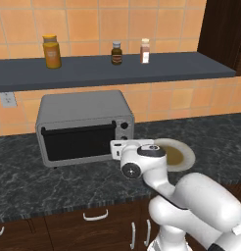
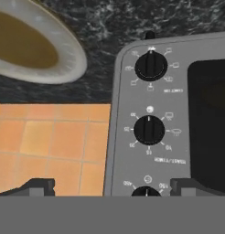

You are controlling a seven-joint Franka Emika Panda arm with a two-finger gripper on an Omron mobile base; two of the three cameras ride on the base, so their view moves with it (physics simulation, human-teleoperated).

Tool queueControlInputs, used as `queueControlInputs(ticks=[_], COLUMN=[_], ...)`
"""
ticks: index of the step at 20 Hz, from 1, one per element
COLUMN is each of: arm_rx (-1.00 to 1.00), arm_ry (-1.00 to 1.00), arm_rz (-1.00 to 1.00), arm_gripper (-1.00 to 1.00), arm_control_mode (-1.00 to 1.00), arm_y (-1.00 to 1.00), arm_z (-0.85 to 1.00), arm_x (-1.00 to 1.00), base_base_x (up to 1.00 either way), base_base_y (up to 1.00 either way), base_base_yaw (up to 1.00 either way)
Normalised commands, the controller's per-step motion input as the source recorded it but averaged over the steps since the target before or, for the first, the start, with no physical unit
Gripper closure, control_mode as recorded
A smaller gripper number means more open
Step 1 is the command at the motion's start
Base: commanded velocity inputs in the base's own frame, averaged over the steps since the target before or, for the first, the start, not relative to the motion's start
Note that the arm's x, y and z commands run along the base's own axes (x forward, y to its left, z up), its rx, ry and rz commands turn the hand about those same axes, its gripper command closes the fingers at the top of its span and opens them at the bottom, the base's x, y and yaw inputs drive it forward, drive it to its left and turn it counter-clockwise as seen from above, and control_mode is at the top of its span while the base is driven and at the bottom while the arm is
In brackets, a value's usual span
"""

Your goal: Pick up the kebab skewer and baguette bread, and place them inside the toaster oven. Close the toaster oven door and start by setting the timer.

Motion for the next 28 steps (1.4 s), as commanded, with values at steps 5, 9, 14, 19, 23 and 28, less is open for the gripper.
queueControlInputs(ticks=[5,9,14,19,23,28], arm_rx=[0.00,0.01,0.00,0.00,0.01,0.01], arm_ry=[-0.07,-0.11,-0.17,-0.19,-0.14,-0.06], arm_rz=[0.16,0.14,0.11,0.09,0.04,0.00], arm_gripper=[-1.00,-1.00,-1.00,-1.00,-1.00,-1.00], arm_control_mode=[-1.00,-1.00,-1.00,-1.00,-1.00,-1.00], arm_y=[-0.43,-0.27,-0.15,-0.01,0.00,0.00], arm_z=[-1.00,-0.95,-0.55,-0.30,-0.07,0.00], arm_x=[0.12,0.24,0.52,0.19,0.00,0.00], base_base_x=[0.00,0.00,0.00,0.00,0.00,0.00], base_base_y=[0.00,0.00,0.00,0.00,0.00,0.00], base_base_yaw=[0.00,0.00,0.00,0.00,0.00,0.00])
